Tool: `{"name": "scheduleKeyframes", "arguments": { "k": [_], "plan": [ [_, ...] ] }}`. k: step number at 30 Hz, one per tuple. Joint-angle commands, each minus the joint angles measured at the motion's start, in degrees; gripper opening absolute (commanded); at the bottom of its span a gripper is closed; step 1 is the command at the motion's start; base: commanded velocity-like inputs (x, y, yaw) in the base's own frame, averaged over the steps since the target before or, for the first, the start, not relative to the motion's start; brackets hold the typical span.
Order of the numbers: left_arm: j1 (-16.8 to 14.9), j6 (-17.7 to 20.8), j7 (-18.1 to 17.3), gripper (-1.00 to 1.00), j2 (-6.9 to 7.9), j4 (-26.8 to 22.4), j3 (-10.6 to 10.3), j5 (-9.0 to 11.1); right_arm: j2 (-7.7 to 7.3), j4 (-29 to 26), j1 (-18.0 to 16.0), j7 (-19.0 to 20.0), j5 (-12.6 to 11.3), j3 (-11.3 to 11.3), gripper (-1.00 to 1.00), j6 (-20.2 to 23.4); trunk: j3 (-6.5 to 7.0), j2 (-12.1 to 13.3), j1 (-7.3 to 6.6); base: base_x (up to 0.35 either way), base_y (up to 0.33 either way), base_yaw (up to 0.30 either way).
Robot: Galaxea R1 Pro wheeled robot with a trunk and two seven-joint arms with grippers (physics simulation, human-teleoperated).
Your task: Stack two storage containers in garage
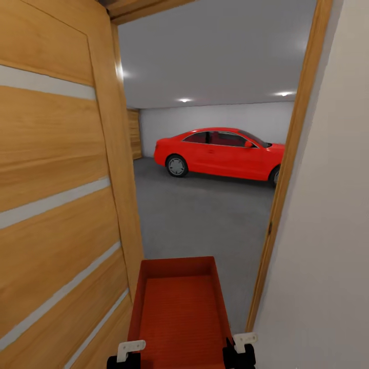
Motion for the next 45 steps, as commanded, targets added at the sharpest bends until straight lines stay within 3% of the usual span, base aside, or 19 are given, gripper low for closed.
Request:
{"name": "scheduleKeyframes", "arguments": {
  "k": [1,11,29,45],
  "plan": [
    [-0.02,-0.38,0.77,-1.00,0.56,0.02,-0.73,0.88,-0.02,0.09,-0.10,-0.63,0.51,0.27,-1.00,-0.04,-0.08,-0.06,0.03,0.100,0.162,-0.095],
    [-0.02,-0.38,0.77,-1.00,0.56,0.02,-0.77,0.88,-0.02,0.09,-0.11,-0.63,0.51,0.27,-1.00,0.00,-0.08,-0.06,0.03,0.032,0.072,-0.158],
    [-0.02,-0.38,0.77,-1.00,0.56,0.02,-0.82,0.88,-0.02,0.09,-0.11,-0.63,0.51,0.31,-1.00,-0.04,-0.08,-0.06,0.03,0.159,0.315,-0.252],
    [-0.02,-0.38,0.77,-1.00,0.56,0.02,-0.74,0.88,-0.02,0.09,-0.11,-0.63,0.51,0.34,-1.00,0.03,-0.08,-0.06,0.03,0.018,0.037,-0.191]
  ]
}}
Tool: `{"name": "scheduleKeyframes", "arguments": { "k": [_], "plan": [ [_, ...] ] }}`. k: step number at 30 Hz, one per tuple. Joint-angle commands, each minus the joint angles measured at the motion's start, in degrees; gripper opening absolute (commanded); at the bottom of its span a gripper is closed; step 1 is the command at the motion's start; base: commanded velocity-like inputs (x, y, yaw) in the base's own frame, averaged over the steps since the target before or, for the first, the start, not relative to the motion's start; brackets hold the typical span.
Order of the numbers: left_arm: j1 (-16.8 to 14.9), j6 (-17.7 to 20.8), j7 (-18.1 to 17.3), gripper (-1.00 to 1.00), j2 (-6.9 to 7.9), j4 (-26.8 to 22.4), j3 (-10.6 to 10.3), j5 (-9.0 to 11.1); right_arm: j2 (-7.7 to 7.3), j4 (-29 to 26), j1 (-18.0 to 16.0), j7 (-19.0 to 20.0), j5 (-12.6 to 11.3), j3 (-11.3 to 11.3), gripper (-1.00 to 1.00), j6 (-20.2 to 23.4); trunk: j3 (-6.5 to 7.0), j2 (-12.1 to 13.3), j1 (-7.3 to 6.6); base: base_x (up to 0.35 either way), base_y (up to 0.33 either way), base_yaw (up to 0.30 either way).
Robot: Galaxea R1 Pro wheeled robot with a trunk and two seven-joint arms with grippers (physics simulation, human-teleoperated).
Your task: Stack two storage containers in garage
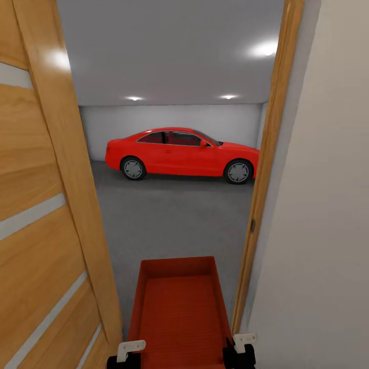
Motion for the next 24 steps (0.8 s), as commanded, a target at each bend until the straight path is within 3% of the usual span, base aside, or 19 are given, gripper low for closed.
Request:
{"name": "scheduleKeyframes", "arguments": {
  "k": [1,7,24],
  "plan": [
    [-0.02,-0.39,0.80,-1.00,0.54,0.00,-0.74,0.88,-0.02,0.11,-0.10,-0.65,0.46,0.36,-1.00,-0.05,-0.08,-0.07,0.01,0.000,0.211,-0.295],
    [-0.02,-0.39,0.80,-1.00,0.55,0.00,-0.74,0.88,-0.02,0.11,-0.10,-0.65,0.46,0.35,-1.00,-0.10,-0.08,-0.07,0.01,0.000,0.176,-0.138],
    [-0.02,-0.39,0.80,-1.00,0.55,0.00,-0.72,0.88,-0.02,0.11,-0.10,-0.65,0.46,0.34,-1.00,-0.06,-0.08,-0.07,0.01,0.000,0.169,-0.006]
  ]
}}
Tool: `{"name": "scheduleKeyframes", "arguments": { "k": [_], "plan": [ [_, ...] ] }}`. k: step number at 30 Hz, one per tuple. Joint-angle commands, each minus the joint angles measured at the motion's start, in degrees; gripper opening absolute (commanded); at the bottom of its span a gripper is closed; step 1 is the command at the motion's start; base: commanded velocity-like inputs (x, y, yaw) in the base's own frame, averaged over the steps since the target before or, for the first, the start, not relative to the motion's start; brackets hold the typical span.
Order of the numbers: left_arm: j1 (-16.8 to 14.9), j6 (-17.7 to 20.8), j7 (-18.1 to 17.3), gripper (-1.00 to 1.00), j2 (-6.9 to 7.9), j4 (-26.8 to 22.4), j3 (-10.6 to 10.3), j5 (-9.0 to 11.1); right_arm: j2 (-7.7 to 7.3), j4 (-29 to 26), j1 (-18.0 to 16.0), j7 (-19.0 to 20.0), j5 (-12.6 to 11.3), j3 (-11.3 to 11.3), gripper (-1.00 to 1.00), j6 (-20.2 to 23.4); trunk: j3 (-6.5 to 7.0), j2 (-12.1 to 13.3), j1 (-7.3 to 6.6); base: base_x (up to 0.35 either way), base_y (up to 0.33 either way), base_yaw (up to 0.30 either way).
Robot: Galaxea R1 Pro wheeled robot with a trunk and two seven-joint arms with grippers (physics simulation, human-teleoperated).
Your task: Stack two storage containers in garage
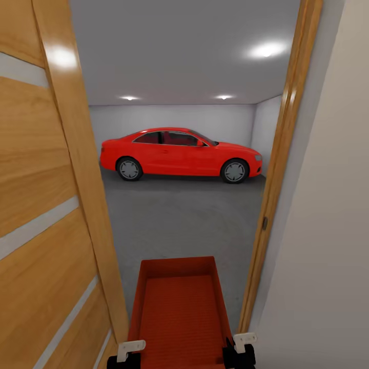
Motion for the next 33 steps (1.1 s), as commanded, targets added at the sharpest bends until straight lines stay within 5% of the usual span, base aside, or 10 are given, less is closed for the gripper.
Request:
{"name": "scheduleKeyframes", "arguments": {
  "k": [1,11,33],
  "plan": [
    [-0.03,-0.38,0.77,-1.00,0.56,0.02,-0.71,0.85,-0.02,0.08,-0.09,-0.62,0.52,0.27,-1.00,-0.03,-0.08,-0.07,0.01,0.000,0.116,0.000],
    [-0.03,-0.38,0.77,-1.00,0.56,0.02,-0.73,0.85,-0.02,0.08,-0.09,-0.62,0.52,0.26,-1.00,-0.02,-0.08,-0.07,0.01,0.028,0.028,0.000],
    [-0.03,-0.38,0.84,-1.00,0.61,0.02,-0.69,0.82,-0.02,0.08,-0.09,-0.62,0.52,0.29,-1.00,-0.05,-0.08,-0.07,0.01,0.225,0.000,0.000]
  ]
}}
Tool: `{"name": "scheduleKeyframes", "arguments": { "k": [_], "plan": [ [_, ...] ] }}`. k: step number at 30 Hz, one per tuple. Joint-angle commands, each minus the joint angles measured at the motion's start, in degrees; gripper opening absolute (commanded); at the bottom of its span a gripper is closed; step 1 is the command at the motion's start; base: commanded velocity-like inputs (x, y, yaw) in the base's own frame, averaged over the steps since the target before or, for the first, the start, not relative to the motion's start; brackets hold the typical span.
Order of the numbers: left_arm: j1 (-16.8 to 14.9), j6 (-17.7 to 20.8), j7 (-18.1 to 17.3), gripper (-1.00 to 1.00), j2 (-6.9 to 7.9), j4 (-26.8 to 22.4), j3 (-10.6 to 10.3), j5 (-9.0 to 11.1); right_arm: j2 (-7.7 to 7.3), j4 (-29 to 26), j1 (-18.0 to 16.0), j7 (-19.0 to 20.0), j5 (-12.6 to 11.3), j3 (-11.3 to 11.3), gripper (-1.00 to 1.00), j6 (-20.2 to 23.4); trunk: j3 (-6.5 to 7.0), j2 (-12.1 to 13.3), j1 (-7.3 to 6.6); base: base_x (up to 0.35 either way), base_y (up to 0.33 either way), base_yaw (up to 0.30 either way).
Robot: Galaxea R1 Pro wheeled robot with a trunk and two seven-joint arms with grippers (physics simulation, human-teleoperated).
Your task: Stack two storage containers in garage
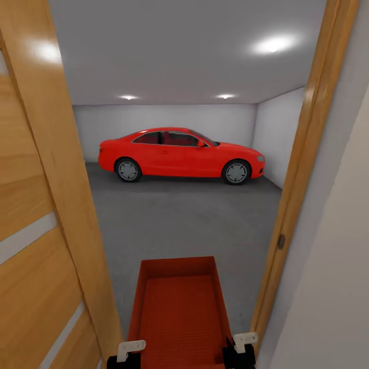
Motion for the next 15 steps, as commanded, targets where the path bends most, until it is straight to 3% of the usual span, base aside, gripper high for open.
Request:
{"name": "scheduleKeyframes", "arguments": {
  "k": [1,15],
  "plan": [
    [-0.03,-0.42,0.81,-1.00,0.64,0.05,-0.74,0.99,-0.02,0.07,-0.09,-0.63,0.53,0.33,-1.00,-0.02,-0.08,-0.05,0.04,0.321,0.000,0.000],
    [-0.03,-0.42,0.76,-1.00,0.65,0.05,-0.74,1.04,-0.02,0.07,-0.09,-0.63,0.53,0.31,-1.00,-0.02,-0.08,-0.05,0.04,0.317,0.000,0.000]
  ]
}}
